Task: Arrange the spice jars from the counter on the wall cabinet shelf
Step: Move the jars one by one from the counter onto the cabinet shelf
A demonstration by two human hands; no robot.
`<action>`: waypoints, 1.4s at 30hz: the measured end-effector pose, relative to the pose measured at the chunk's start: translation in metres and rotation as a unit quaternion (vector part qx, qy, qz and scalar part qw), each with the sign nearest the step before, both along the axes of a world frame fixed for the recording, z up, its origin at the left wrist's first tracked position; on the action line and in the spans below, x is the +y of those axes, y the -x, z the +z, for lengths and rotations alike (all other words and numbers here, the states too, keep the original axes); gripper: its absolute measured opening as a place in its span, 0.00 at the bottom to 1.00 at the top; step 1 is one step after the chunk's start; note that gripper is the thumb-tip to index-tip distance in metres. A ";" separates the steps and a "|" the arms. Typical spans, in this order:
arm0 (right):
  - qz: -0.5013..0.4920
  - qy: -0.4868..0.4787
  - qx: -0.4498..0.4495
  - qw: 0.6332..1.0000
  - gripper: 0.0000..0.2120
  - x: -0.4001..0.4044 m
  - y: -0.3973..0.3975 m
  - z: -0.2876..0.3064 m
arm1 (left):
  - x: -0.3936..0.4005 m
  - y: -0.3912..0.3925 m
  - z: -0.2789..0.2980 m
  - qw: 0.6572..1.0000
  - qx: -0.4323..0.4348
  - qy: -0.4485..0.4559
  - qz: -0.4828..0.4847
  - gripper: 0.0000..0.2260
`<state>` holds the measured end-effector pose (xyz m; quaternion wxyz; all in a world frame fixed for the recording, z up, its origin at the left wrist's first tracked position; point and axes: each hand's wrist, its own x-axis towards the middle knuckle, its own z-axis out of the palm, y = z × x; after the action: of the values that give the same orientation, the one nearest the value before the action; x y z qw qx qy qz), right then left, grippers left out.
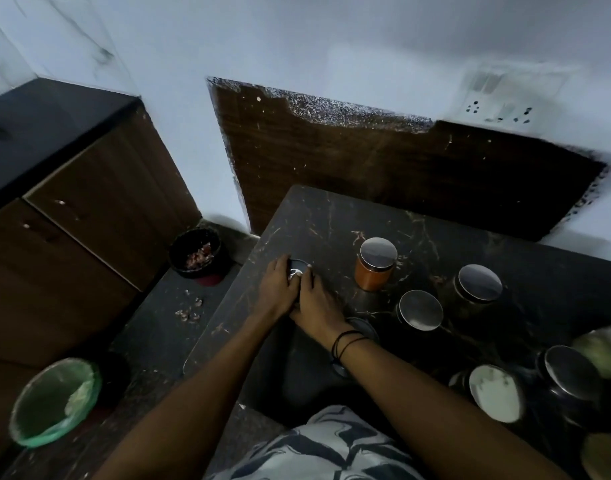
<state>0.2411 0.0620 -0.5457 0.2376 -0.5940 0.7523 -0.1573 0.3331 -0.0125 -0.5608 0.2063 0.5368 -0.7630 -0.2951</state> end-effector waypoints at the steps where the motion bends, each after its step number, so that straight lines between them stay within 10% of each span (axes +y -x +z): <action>1: -0.006 0.010 0.012 1.000 0.45 -0.002 -0.001 0.000 | -0.001 0.001 0.001 1.000 0.010 -0.001 0.009 0.21; 7: -0.038 0.139 -0.043 0.989 0.48 -0.014 0.017 0.020 | 0.003 0.004 0.023 0.988 0.140 -0.020 0.068 0.08; 14: -0.058 0.282 -0.251 0.924 0.34 -0.025 0.055 0.065 | -0.001 0.005 0.059 0.944 0.312 -0.080 0.068 0.19; 21: -0.163 0.237 -0.506 0.813 0.15 -0.030 0.067 0.073 | -0.005 0.006 0.076 0.908 0.394 -0.138 0.030 0.12; 30: -0.247 0.092 -0.726 0.635 0.32 -0.015 0.050 0.064 | 0.021 0.020 0.080 0.824 0.491 -0.274 0.066 0.24; 42: -0.150 0.193 -0.685 0.686 0.20 -0.043 0.065 0.136 | -0.006 0.040 0.151 0.809 0.545 -0.220 0.035 0.20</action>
<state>0.1761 0.0195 -0.4097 0.5401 -0.2330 0.4125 -0.6956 0.2934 -0.0190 -0.4096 0.4745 0.3452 -0.4212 -0.6916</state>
